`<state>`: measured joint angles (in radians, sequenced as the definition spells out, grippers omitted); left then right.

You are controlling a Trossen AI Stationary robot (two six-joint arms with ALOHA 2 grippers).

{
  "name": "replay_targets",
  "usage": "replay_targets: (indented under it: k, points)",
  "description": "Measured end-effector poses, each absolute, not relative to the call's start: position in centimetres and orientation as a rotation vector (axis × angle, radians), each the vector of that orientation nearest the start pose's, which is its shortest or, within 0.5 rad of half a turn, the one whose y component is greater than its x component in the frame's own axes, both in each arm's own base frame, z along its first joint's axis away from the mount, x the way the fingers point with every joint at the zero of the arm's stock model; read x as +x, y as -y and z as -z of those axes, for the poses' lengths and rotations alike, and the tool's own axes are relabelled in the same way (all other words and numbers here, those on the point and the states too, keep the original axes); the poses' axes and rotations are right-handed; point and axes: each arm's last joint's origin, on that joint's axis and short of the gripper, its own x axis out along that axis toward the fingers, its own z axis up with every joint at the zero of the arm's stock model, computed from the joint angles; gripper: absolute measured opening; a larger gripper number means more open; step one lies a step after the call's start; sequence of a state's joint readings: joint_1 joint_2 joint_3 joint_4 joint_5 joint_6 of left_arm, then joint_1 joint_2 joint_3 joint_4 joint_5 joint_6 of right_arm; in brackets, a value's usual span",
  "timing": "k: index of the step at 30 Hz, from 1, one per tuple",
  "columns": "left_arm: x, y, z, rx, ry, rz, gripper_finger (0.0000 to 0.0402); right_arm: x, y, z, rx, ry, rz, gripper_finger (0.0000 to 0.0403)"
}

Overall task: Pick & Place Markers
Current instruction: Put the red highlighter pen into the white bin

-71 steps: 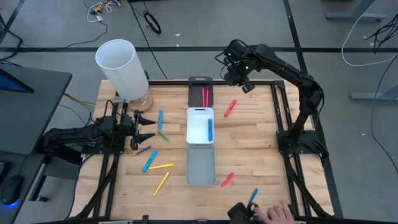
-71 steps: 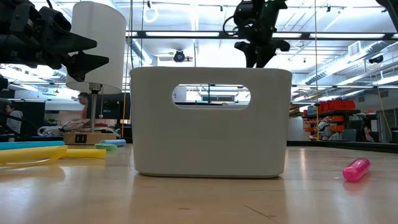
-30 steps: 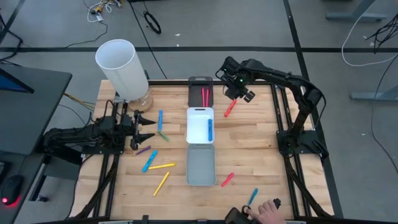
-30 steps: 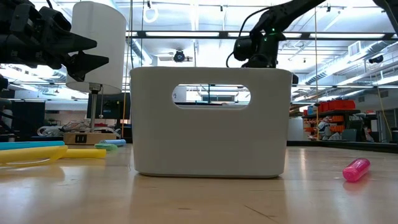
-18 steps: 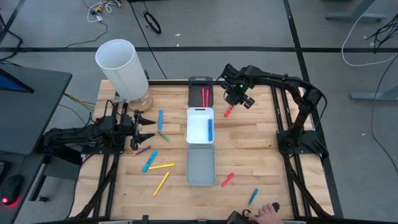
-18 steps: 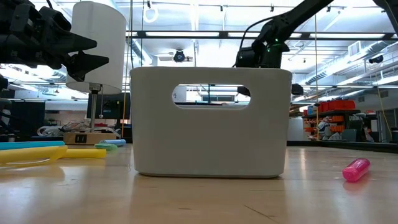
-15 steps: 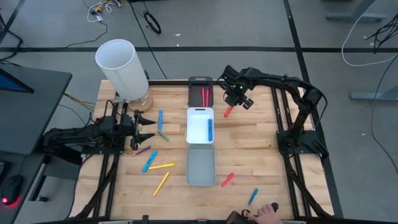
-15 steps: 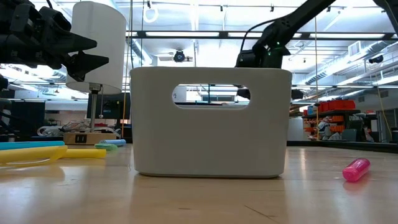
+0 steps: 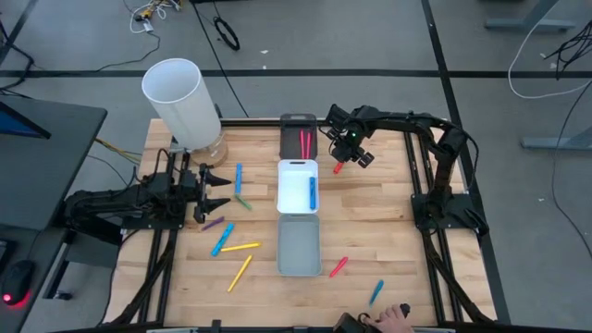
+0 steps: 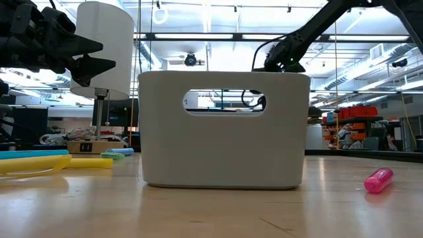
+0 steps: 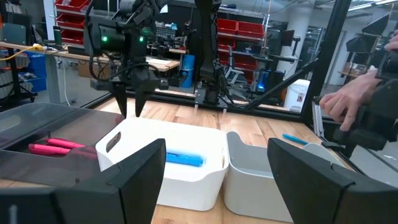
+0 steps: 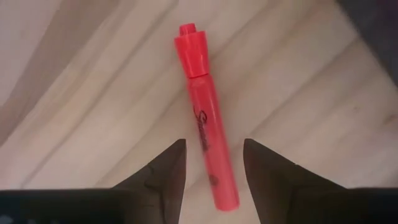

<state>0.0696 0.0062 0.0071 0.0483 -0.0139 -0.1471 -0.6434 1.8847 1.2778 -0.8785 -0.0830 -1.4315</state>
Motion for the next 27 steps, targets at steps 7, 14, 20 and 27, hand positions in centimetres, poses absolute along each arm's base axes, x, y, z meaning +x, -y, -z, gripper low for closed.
replay_targets:
  k: [7,14,20,27]
  points:
    - [9.7,-0.7,-17.0,-0.145,0.056,-0.08,0.0288,28.3,20.9,-14.9,-0.625,-1.372,-0.612,0.0162]
    - [9.7,-0.7,-17.0,-0.145,0.055,-0.08,0.0288,28.4,21.2,-13.9,-0.647,-1.391,-0.648,0.0162]
    - [9.7,-0.7,-17.0,-0.146,0.055,-0.08,0.0288,28.4,21.2,-13.9,-0.65,-1.406,-0.634,0.0124]
    - [9.7,-0.7,-17.0,-0.145,0.055,-0.08,0.0288,28.3,21.2,-13.9,-0.648,-1.413,-0.63,0.0054]
